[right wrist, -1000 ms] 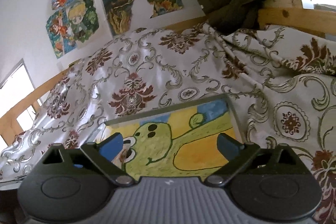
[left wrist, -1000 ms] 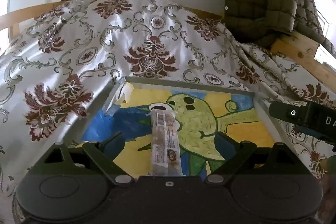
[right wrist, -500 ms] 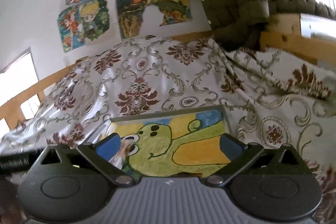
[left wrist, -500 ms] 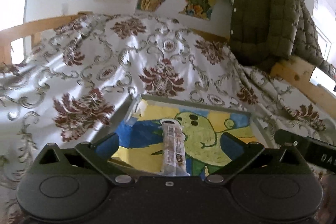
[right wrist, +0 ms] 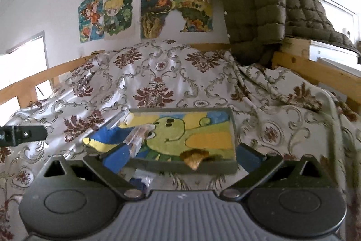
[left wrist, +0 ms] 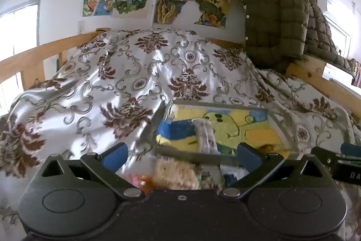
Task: Organize snacks
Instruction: 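Move both tools back from the tray toward the remaining snacks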
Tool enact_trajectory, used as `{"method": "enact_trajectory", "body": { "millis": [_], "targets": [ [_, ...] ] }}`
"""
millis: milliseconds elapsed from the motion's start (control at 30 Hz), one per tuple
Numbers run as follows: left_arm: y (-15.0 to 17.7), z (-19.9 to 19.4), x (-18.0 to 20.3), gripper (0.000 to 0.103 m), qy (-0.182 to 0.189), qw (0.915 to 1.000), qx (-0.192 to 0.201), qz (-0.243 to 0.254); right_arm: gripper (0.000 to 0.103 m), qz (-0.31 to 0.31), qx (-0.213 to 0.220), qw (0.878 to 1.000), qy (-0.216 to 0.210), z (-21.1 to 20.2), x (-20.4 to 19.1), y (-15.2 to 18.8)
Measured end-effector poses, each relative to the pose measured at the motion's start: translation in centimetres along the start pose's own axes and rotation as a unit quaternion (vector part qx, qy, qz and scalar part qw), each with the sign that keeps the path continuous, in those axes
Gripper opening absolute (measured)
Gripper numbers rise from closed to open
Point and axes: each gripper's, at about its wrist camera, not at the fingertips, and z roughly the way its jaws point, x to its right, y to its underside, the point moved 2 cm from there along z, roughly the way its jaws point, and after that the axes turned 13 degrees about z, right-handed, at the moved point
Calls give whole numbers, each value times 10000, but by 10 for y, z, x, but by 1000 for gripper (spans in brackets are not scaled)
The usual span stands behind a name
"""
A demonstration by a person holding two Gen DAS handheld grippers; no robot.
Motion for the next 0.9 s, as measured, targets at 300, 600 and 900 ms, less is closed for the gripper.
{"method": "enact_trajectory", "body": {
  "millis": [300,600,900],
  "targets": [
    [23,-52,-2,102,71,9999,10,121,103,334,104,9990,263,-42,2,9],
    [47,-82,-2,102,116,9991,-135,376,103,330,-120,9989,306,-67,-8,23],
    [73,-61,7,102,348,9903,-797,1079,103,-288,-1086,9933,272,-59,-37,54]
  ]
}}
